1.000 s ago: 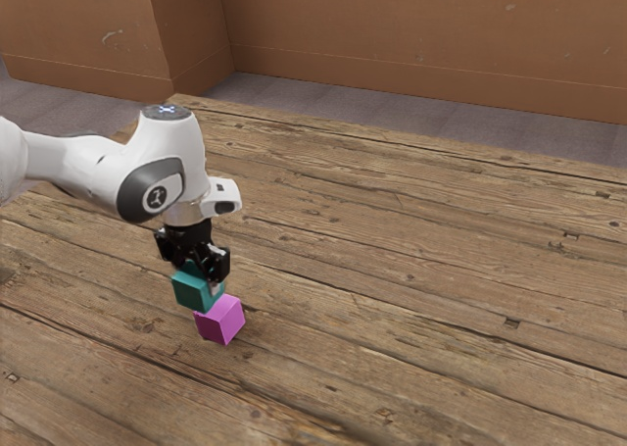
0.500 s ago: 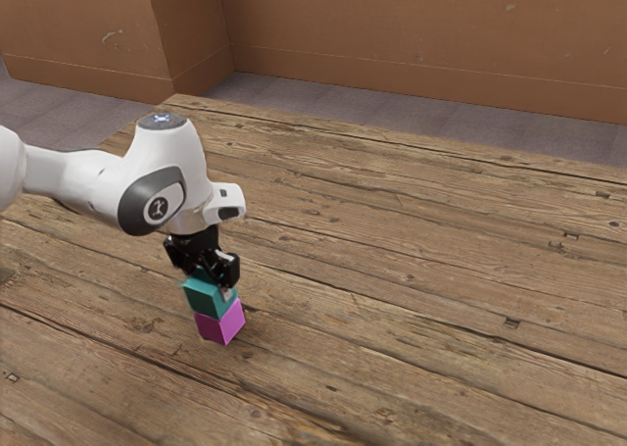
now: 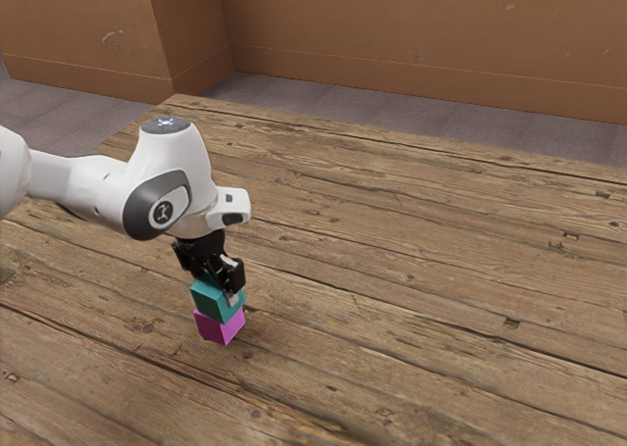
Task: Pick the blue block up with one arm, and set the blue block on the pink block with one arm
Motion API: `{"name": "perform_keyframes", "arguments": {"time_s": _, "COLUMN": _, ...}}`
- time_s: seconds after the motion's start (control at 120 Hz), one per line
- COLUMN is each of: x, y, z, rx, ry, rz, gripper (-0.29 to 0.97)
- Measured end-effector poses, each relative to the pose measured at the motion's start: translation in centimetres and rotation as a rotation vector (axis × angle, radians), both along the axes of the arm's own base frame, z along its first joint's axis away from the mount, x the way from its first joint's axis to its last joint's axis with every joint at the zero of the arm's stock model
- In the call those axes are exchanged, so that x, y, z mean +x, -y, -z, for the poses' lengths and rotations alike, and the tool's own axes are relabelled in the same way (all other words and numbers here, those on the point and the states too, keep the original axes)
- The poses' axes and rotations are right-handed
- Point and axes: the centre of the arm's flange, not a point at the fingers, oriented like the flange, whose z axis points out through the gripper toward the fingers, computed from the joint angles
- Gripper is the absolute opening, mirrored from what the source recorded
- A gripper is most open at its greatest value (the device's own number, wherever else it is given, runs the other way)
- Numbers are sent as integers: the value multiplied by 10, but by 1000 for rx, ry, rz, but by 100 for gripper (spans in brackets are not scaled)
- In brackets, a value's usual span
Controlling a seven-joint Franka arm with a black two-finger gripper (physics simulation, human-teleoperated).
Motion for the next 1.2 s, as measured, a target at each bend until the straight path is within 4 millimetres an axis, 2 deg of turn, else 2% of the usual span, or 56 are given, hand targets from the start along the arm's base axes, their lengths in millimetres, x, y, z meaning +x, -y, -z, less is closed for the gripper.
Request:
{"name": "perform_keyframes", "arguments": {"time_s": 0.25, "x": 2, "y": 0, "z": -7, "rx": -9, "ry": 12, "rz": 34, "gripper": 38}}
{"name": "perform_keyframes", "arguments": {"time_s": 0.433, "x": 1, "y": 0, "z": -2, "rx": -16, "ry": -1, "rz": 45, "gripper": 38}}
{"name": "perform_keyframes", "arguments": {"time_s": 1.0, "x": -2, "y": -9, "z": -5, "rx": -29, "ry": 1, "rz": 52, "gripper": 38}}
{"name": "perform_keyframes", "arguments": {"time_s": 1.133, "x": -4, "y": -20, "z": -4, "rx": -30, "ry": 2, "rz": 33, "gripper": 38}}
{"name": "perform_keyframes", "arguments": {"time_s": 1.2, "x": -4, "y": -32, "z": 6, "rx": -29, "ry": -15, "rz": 6, "gripper": 38}}
